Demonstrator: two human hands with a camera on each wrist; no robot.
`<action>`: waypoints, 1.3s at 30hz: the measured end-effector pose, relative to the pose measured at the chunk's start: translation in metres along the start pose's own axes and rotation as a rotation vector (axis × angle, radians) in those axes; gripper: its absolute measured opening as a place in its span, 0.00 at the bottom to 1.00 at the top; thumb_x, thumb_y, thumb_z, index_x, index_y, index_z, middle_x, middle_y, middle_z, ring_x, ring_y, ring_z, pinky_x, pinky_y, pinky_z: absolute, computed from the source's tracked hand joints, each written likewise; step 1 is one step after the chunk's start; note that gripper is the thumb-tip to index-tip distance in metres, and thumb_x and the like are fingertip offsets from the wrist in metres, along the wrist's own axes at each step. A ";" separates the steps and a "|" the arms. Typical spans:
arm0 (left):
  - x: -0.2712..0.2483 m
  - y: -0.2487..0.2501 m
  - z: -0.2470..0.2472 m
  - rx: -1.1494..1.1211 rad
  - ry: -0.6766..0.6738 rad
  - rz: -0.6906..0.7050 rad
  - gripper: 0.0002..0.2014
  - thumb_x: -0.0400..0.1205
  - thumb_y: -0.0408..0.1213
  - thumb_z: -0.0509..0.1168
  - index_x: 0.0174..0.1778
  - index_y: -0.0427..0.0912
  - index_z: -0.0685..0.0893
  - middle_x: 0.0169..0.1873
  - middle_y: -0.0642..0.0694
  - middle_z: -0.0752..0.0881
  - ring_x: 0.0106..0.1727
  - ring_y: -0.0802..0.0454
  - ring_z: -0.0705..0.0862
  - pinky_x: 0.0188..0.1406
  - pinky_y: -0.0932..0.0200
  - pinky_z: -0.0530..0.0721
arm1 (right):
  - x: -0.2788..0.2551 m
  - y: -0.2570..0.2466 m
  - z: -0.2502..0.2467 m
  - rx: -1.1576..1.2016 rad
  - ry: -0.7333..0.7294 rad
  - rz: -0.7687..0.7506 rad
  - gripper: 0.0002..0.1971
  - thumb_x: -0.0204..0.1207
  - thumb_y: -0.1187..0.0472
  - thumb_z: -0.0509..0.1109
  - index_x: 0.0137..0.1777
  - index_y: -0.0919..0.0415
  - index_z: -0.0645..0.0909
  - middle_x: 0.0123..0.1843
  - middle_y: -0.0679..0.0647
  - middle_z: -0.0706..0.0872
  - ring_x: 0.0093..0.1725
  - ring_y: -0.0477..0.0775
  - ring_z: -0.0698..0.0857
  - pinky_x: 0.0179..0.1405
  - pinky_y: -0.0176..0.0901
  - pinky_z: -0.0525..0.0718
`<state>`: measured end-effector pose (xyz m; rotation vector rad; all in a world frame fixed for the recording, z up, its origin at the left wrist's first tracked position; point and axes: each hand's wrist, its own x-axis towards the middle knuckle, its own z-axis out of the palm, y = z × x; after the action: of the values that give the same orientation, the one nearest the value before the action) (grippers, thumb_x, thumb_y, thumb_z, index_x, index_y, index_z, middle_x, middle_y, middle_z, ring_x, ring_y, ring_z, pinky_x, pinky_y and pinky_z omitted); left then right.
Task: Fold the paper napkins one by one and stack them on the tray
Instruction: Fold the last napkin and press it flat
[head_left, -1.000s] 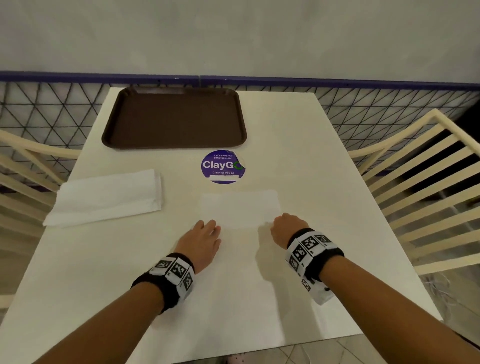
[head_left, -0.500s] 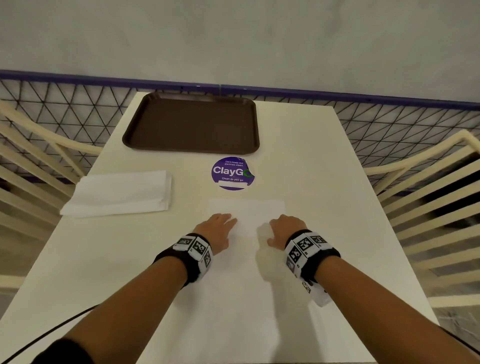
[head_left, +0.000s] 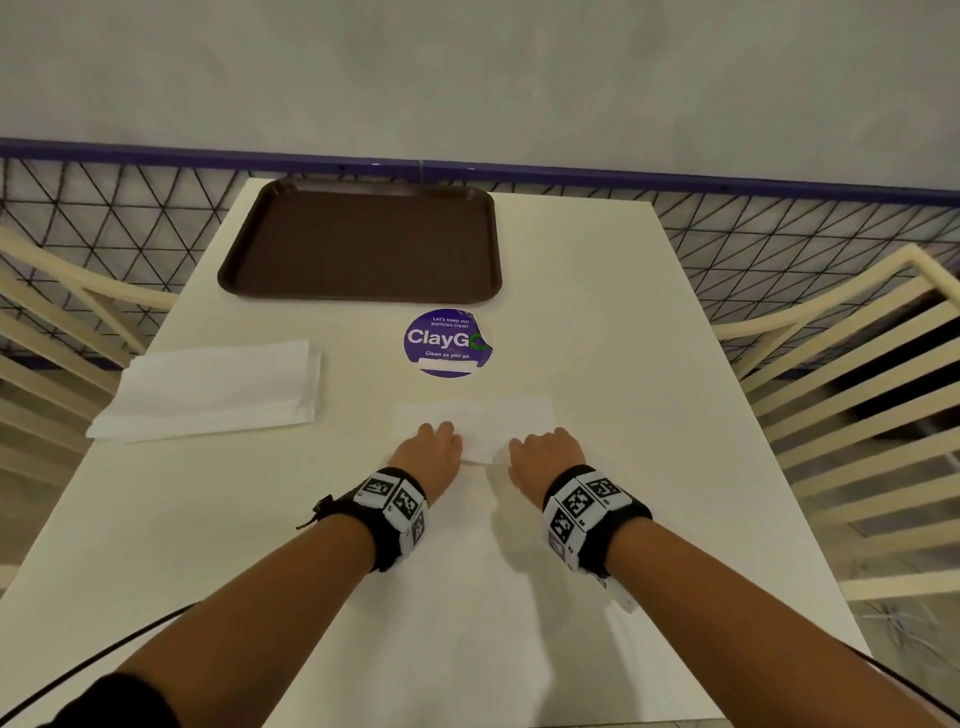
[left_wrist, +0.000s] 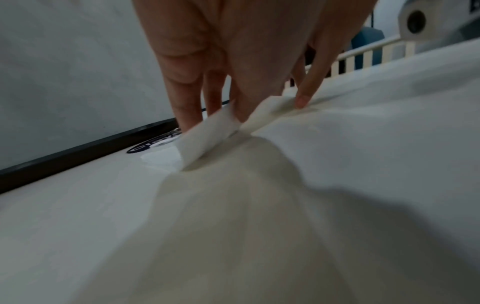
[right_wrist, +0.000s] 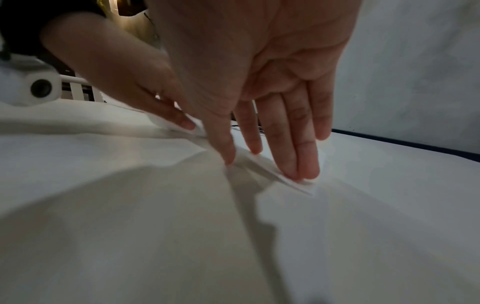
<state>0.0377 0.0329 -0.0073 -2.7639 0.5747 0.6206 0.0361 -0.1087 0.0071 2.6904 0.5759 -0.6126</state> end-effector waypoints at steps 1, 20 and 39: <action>0.002 -0.003 0.004 0.009 -0.035 0.013 0.18 0.83 0.29 0.57 0.70 0.34 0.72 0.64 0.38 0.75 0.59 0.41 0.79 0.49 0.56 0.80 | 0.000 0.001 0.001 -0.025 -0.006 0.001 0.13 0.83 0.66 0.53 0.62 0.62 0.75 0.64 0.57 0.82 0.64 0.59 0.81 0.66 0.47 0.70; -0.074 -0.258 -0.040 0.012 0.325 -0.198 0.19 0.88 0.36 0.48 0.75 0.48 0.69 0.60 0.39 0.82 0.60 0.40 0.82 0.58 0.49 0.81 | 0.070 -0.077 -0.181 0.308 0.334 -0.004 0.23 0.85 0.68 0.49 0.77 0.51 0.69 0.69 0.63 0.77 0.66 0.65 0.79 0.62 0.53 0.78; -0.084 -0.320 0.101 -0.066 0.158 -0.013 0.26 0.84 0.28 0.57 0.79 0.40 0.63 0.79 0.41 0.64 0.75 0.45 0.72 0.69 0.51 0.76 | 0.125 -0.200 -0.124 0.334 0.150 -0.041 0.29 0.83 0.72 0.47 0.82 0.51 0.55 0.83 0.47 0.57 0.78 0.52 0.67 0.74 0.44 0.67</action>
<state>0.0694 0.3775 -0.0087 -2.8945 0.5778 0.4283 0.0912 0.1516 0.0111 3.0651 0.6164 -0.5637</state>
